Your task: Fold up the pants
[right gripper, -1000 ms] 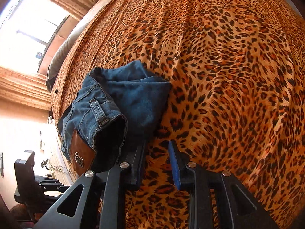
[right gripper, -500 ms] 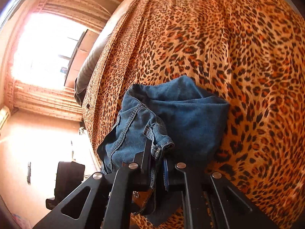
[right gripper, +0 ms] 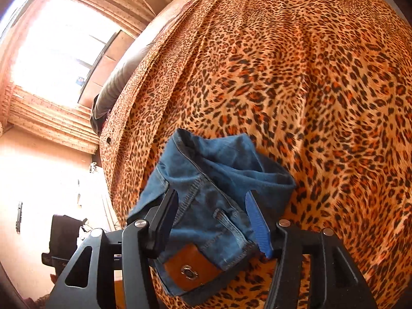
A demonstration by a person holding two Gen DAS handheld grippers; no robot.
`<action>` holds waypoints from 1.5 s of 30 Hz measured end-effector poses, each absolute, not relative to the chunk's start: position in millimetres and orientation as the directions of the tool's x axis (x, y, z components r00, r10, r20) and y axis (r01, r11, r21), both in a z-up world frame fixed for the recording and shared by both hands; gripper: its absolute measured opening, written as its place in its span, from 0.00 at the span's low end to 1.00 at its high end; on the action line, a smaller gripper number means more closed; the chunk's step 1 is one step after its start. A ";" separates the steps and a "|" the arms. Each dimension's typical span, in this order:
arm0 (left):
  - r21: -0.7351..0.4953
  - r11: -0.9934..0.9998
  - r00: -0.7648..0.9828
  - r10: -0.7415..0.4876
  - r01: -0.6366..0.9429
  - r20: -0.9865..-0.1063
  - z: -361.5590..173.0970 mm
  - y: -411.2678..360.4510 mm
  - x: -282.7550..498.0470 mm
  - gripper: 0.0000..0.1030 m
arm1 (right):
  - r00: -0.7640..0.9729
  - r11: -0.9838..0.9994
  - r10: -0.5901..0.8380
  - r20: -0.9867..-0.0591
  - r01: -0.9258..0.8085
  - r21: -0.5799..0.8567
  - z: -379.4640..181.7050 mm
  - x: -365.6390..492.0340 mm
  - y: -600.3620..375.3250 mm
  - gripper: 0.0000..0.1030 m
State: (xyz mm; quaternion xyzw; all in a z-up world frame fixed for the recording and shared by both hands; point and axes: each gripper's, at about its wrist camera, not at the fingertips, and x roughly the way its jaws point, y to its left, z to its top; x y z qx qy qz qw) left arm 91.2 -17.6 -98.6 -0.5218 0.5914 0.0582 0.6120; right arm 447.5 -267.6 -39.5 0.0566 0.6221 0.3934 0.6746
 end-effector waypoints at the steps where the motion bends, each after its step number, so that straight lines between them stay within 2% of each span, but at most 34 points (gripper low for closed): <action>1: -0.563 0.437 0.289 -0.547 -0.701 -0.785 -104.3 -15.1 95.4 0.53 | -0.101 0.679 0.596 -0.797 -0.466 0.567 -43.3 449.5 -254.6 0.57; 6: -0.550 0.399 0.272 -0.569 -0.734 -0.776 -122.4 -14.1 115.9 0.53 | -0.113 0.699 0.504 -0.856 -0.528 0.482 -65.4 450.8 -182.8 0.57; 7: -0.530 0.407 0.256 -0.558 -0.744 -0.789 -125.9 -14.6 118.1 0.53 | -0.114 0.695 0.483 -0.868 -0.554 0.459 -70.4 449.9 -169.7 0.52; 8: -0.503 0.418 0.235 -0.544 -0.756 -0.806 -131.1 -15.0 119.5 0.54 | -0.120 0.685 0.434 -0.893 -0.600 0.414 -72.1 448.0 -154.9 0.23; 9: -0.486 0.426 0.217 -0.540 -0.763 -0.813 -136.4 -14.8 121.4 0.56 | -0.097 0.677 0.395 -0.913 -0.641 0.361 -70.7 444.8 -142.9 0.18; 12: -0.491 0.409 0.222 -0.549 -0.769 -0.805 -143.4 -16.3 128.1 0.58 | -0.048 0.699 0.336 -0.941 -0.656 0.284 -77.8 450.9 -140.0 0.18; 15: -0.461 0.520 0.154 -0.528 -0.719 -0.835 -131.8 -27.0 132.8 0.59 | -0.057 0.761 0.360 -0.931 -0.559 0.329 -85.9 466.3 -152.3 0.18; 16: -0.473 0.534 0.147 -0.541 -0.701 -0.828 -125.6 -30.9 130.6 0.58 | -0.046 0.767 0.380 -0.924 -0.543 0.342 -80.2 468.1 -155.9 0.18; 17: -0.498 0.543 0.151 -0.559 -0.676 -0.815 -119.0 -34.7 125.9 0.57 | -0.049 0.766 0.413 -0.909 -0.522 0.377 -72.2 469.8 -164.5 0.23; 20: -0.527 0.585 0.190 -0.539 -0.617 -0.820 -92.8 -39.5 121.4 0.57 | -0.092 0.719 0.517 -0.851 -0.492 0.490 -47.2 465.0 -198.6 0.25; 23: -0.527 0.619 0.236 -0.491 -0.582 -0.839 -79.3 -30.9 141.7 0.60 | -0.110 0.676 0.565 -0.818 -0.507 0.535 -42.9 440.9 -221.4 0.40; 24: -0.506 0.637 0.229 -0.469 -0.581 -0.853 -82.5 -29.7 153.0 0.62 | -0.124 0.683 0.557 -0.821 -0.493 0.538 -49.0 434.0 -228.4 0.41; 26: -0.386 0.712 0.126 -0.391 -0.586 -0.912 -100.5 -38.8 172.9 0.63 | -0.119 0.760 0.448 -0.886 -0.471 0.448 -77.5 423.9 -237.8 0.41; 27: -0.316 0.752 0.049 -0.355 -0.578 -0.934 -112.9 -43.6 179.2 0.63 | -0.126 0.771 0.446 -0.886 -0.450 0.452 -84.6 420.4 -245.6 0.35; 28: -0.284 0.770 -0.001 -0.347 -0.571 -0.938 -121.5 -46.3 180.6 0.63 | -0.106 0.781 0.469 -0.877 -0.413 0.468 -83.5 419.5 -257.9 0.35; 31: -0.343 0.755 0.013 -0.405 -0.559 -0.914 -109.2 -48.5 176.9 0.63 | -0.035 0.758 0.601 -0.799 -0.291 0.583 -60.7 414.1 -303.1 0.42; 33: -0.349 0.782 0.033 -0.389 -0.517 -0.921 -88.0 -48.1 176.2 0.63 | 0.031 0.756 0.629 -0.777 -0.260 0.601 -45.7 405.6 -334.4 0.67; 34: -0.344 0.794 0.042 -0.374 -0.501 -0.926 -79.4 -45.5 181.0 0.63 | 0.060 0.762 0.629 -0.775 -0.243 0.600 -42.2 401.0 -348.3 0.71; 37: -0.330 0.820 0.057 -0.345 -0.468 -0.937 -64.7 -22.9 202.4 0.63 | 0.090 0.775 0.629 -0.772 -0.157 0.612 -50.5 384.7 -376.9 0.73; 42: -0.336 0.838 0.023 -0.361 -0.430 -0.932 -73.0 -14.2 272.5 0.63 | 0.146 0.751 0.656 -0.741 -0.031 0.659 -73.0 362.5 -373.5 0.73; 45: -0.321 0.870 -0.007 -0.349 -0.373 -0.937 -82.2 -28.1 310.8 0.63 | 0.192 0.783 0.607 -0.771 0.021 0.622 -82.8 360.3 -353.8 0.72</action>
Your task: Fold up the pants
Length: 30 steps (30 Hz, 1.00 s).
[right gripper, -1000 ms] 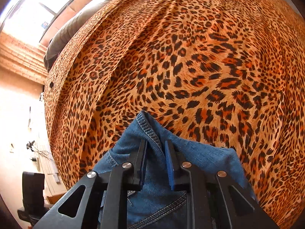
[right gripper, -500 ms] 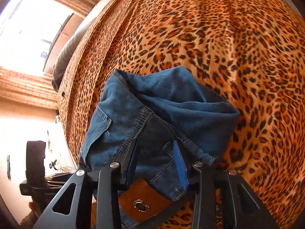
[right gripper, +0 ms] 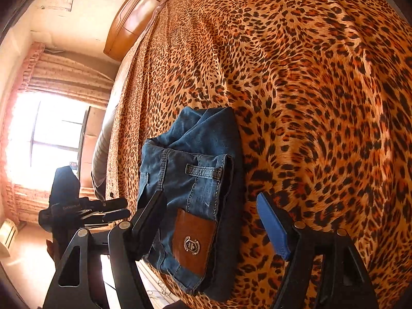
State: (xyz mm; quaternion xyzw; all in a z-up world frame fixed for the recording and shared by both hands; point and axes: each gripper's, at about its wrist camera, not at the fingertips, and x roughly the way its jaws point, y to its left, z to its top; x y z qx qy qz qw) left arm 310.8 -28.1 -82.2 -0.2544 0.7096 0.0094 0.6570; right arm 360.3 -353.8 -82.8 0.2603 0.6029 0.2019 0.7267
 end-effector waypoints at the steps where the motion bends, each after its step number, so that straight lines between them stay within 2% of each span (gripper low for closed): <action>1: -0.322 0.877 -0.025 -0.354 -0.357 -0.935 -85.9 -31.4 319.3 0.63 | 0.207 0.799 0.581 -0.787 0.041 0.600 -87.0 360.8 -347.4 0.71; 2: -0.322 0.884 -0.048 -0.358 -0.338 -0.933 -91.1 -36.0 325.9 0.63 | 0.212 0.810 0.560 -0.801 0.062 0.583 -91.3 361.9 -341.1 0.64; 3: -0.319 0.893 -0.069 -0.358 -0.319 -0.931 -94.9 -41.0 333.0 0.63 | 0.207 0.823 0.540 -0.816 0.072 0.564 -95.7 363.4 -332.9 0.35; 4: -0.316 0.903 -0.087 -0.354 -0.292 -0.931 -97.2 -48.8 338.8 0.63 | 0.181 0.849 0.507 -0.843 0.061 0.525 -99.4 366.2 -321.7 0.13; 5: -0.310 0.914 -0.094 -0.344 -0.262 -0.934 -99.2 -52.1 338.3 0.63 | 0.182 0.880 0.460 -0.869 0.037 0.474 -96.6 368.7 -312.3 0.09; 8: -0.278 0.943 -0.107 -0.300 -0.185 -0.948 -106.2 -67.6 362.3 0.63 | 0.281 0.907 0.386 -0.879 0.057 0.417 -78.3 377.7 -310.6 0.06; 10: -0.264 0.956 -0.145 -0.281 -0.128 -0.949 -114.6 -75.7 373.8 0.63 | 0.270 0.929 0.326 -0.906 0.086 0.360 -86.6 387.4 -305.8 0.07; 13: -0.324 0.941 -0.155 -0.336 -0.102 -0.929 -105.6 -66.7 374.9 0.63 | 0.259 0.938 0.293 -0.920 0.107 0.329 -83.3 383.3 -309.4 0.09; 16: -0.374 0.927 -0.144 -0.373 -0.018 -0.917 -86.2 -44.5 357.1 0.63 | 0.298 0.886 0.374 -0.878 0.166 0.434 -68.4 343.4 -316.0 0.20; 17: -0.403 0.915 -0.154 -0.400 -0.017 -0.903 -84.3 -37.2 346.6 0.63 | 0.297 0.868 0.395 -0.869 0.188 0.459 -66.8 324.5 -319.1 0.33; 18: -0.428 0.904 -0.171 -0.425 -0.025 -0.889 -85.3 -30.7 334.2 0.64 | 0.290 0.858 0.403 -0.868 0.209 0.469 -63.6 310.7 -317.2 0.42; 19: -0.443 0.896 -0.195 -0.440 -0.028 -0.877 -88.3 -27.2 320.3 0.64 | 0.275 0.855 0.402 -0.873 0.227 0.465 -66.8 293.1 -316.0 0.43; 23: -0.452 0.892 -0.244 -0.437 0.009 -0.866 -103.7 -35.4 270.0 0.64 | 0.199 0.871 0.368 -0.908 0.267 0.412 -81.4 243.8 -309.0 0.42; 24: -0.433 0.901 -0.250 -0.412 0.034 -0.876 -106.4 -37.0 253.6 0.64 | 0.177 0.890 0.348 -0.921 0.246 0.383 -85.6 237.6 -305.3 0.29; 26: -0.373 0.923 -0.207 -0.348 0.093 -0.914 -113.9 -49.7 243.0 0.66 | 0.177 0.941 0.267 -0.947 0.165 0.296 -88.5 232.2 -295.9 0.14; 29: -0.370 0.924 -0.198 -0.346 0.099 -0.917 -96.1 -48.6 237.4 0.65 | 0.159 0.929 0.289 -0.944 0.191 0.316 -94.9 236.2 -302.4 0.15; 30: -0.384 0.919 -0.191 -0.363 0.090 -0.912 -87.8 -44.4 240.1 0.65 | 0.170 0.926 0.300 -0.939 0.185 0.329 -88.6 238.3 -306.6 0.20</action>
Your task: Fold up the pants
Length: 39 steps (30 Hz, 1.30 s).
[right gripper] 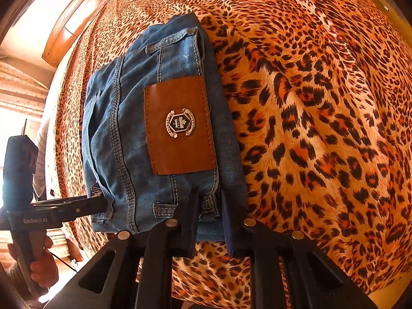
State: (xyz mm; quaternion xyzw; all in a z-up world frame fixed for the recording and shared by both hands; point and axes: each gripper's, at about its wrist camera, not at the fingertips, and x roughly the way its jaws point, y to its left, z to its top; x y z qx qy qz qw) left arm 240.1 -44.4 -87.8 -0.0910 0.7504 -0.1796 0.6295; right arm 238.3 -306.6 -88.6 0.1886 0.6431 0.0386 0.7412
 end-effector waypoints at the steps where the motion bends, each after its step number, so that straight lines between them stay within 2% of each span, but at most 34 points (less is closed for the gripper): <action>1: -0.396 0.915 -0.162 -0.380 0.077 -0.911 -77.9 -36.1 242.1 0.65 | 0.201 0.914 0.321 -0.925 0.191 0.359 -80.3 236.7 -311.9 0.23; 2: -0.400 0.914 -0.123 -0.390 0.070 -0.913 -66.5 -28.3 246.4 0.66 | 0.241 0.888 0.361 -0.901 0.207 0.411 -72.0 234.7 -321.7 0.23; 4: -0.391 0.919 -0.055 -0.389 0.056 -0.920 -50.0 -14.6 258.6 0.67 | 0.309 0.818 0.427 -0.850 0.269 0.509 -65.0 232.9 -344.9 0.46; 5: -0.394 0.918 -0.039 -0.393 0.031 -0.919 -46.2 -6.9 264.1 0.73 | 0.339 0.796 0.423 -0.840 0.304 0.524 -64.0 233.1 -355.1 0.63; 6: -0.413 0.911 -0.038 -0.413 -0.004 -0.910 -46.4 -2.1 271.0 0.76 | 0.359 0.781 0.419 -0.834 0.327 0.533 -63.5 232.7 -365.0 0.67; 7: -0.439 0.898 -0.040 -0.440 -0.041 -0.897 -49.9 -1.1 278.9 0.79 | 0.367 0.765 0.429 -0.825 0.338 0.548 -65.9 235.7 -369.7 0.67; 9: -0.466 0.881 -0.050 -0.471 -0.082 -0.881 -56.7 -3.6 285.7 0.79 | 0.372 0.738 0.460 -0.806 0.345 0.580 -73.2 241.8 -372.9 0.67; 19: -0.433 0.896 -0.130 -0.443 -0.101 -0.887 -92.7 -45.9 310.7 0.79 | 0.317 0.733 0.503 -0.804 0.335 0.591 -97.8 271.3 -355.5 0.67; 26: -0.423 0.900 -0.056 -0.430 -0.103 -0.901 -77.9 -39.9 339.1 0.79 | 0.373 0.779 0.449 -0.812 0.280 0.560 -75.6 319.2 -339.2 0.68; 31: -0.362 0.927 -0.089 -0.371 -0.096 -0.924 -96.5 -55.6 370.2 0.79 | 0.352 0.819 0.401 -0.846 0.276 0.503 -80.8 361.4 -327.7 0.69; 32: -0.364 0.926 -0.113 -0.373 -0.099 -0.921 -103.4 -60.4 371.6 0.79 | 0.346 0.821 0.404 -0.847 0.270 0.502 -84.6 367.1 -323.8 0.69; 33: -0.357 0.929 -0.130 -0.368 -0.097 -0.921 -107.7 -64.5 371.2 0.79 | 0.342 0.833 0.399 -0.851 0.253 0.492 -87.0 367.9 -318.3 0.58; 34: -0.349 0.933 -0.134 -0.358 -0.086 -0.924 -106.1 -66.2 369.0 0.72 | 0.332 0.860 0.380 -0.863 0.217 0.462 -86.3 372.1 -308.7 0.44; 35: -0.352 0.933 -0.127 -0.359 -0.070 -0.925 -103.1 -70.4 369.4 0.56 | 0.300 0.893 0.350 -0.887 0.177 0.413 -86.3 375.0 -298.8 0.08; 37: -0.341 0.938 -0.121 -0.346 -0.056 -0.931 -97.3 -81.9 375.0 0.55 | 0.298 0.931 0.304 -0.905 0.111 0.349 -76.3 378.0 -285.3 0.08; 39: -0.319 0.947 -0.084 -0.321 -0.043 -0.943 -94.5 -84.5 382.5 0.51 | 0.357 0.934 0.289 -0.888 0.100 0.344 -56.3 383.7 -285.9 0.08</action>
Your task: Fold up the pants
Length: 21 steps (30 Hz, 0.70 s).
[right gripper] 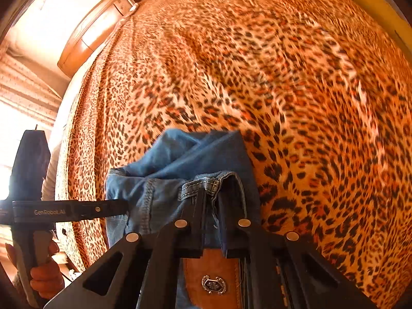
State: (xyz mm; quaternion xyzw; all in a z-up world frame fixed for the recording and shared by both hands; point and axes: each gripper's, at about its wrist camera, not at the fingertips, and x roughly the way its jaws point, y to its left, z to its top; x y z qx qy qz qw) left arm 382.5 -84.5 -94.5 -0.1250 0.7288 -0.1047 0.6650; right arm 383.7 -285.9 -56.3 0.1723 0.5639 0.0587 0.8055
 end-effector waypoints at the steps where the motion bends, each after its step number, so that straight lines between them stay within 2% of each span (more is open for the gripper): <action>1: -0.301 0.953 -0.075 -0.303 -0.046 -0.950 -97.7 -84.6 386.6 0.50 | 0.363 0.935 0.280 -0.889 0.105 0.338 -53.9 389.2 -288.9 0.08; 6: -0.324 0.940 -0.088 -0.334 -0.107 -0.939 -108.3 -75.5 396.1 0.50 | 0.223 0.969 0.190 -0.956 0.117 0.220 -94.1 393.0 -291.1 0.09; 8: -0.316 0.944 -0.091 -0.325 -0.099 -0.941 -102.9 -64.0 390.9 0.50 | 0.240 0.969 0.191 -0.952 0.108 0.221 -91.4 387.3 -290.8 0.12; 10: -0.353 0.932 -0.107 -0.360 -0.081 -0.927 -94.5 -46.0 377.1 0.51 | 0.247 0.942 0.265 -0.932 0.139 0.305 -84.3 375.4 -299.9 0.19; 12: -0.399 0.914 -0.128 -0.406 -0.080 -0.905 -88.0 -35.7 356.2 0.56 | 0.256 0.909 0.344 -0.904 0.151 0.388 -74.9 351.6 -310.7 0.36; 14: -0.442 0.894 -0.151 -0.448 -0.077 -0.881 -86.9 -29.2 329.6 0.67 | 0.249 0.892 0.382 -0.890 0.151 0.426 -71.3 323.7 -315.2 0.50; 15: -0.449 0.891 -0.166 -0.454 -0.066 -0.876 -84.5 -27.4 316.2 0.68 | 0.238 0.888 0.391 -0.889 0.156 0.432 -71.9 310.6 -315.8 0.52; 20: -0.431 0.902 -0.272 -0.416 -0.003 -0.868 -109.0 -46.8 271.1 0.68 | 0.182 0.869 0.427 -0.886 0.188 0.457 -90.4 261.9 -312.0 0.52; 21: -0.428 0.904 -0.305 -0.409 -0.004 -0.860 -114.1 -51.8 265.5 0.66 | 0.173 0.878 0.416 -0.893 0.181 0.444 -94.2 257.1 -307.6 0.42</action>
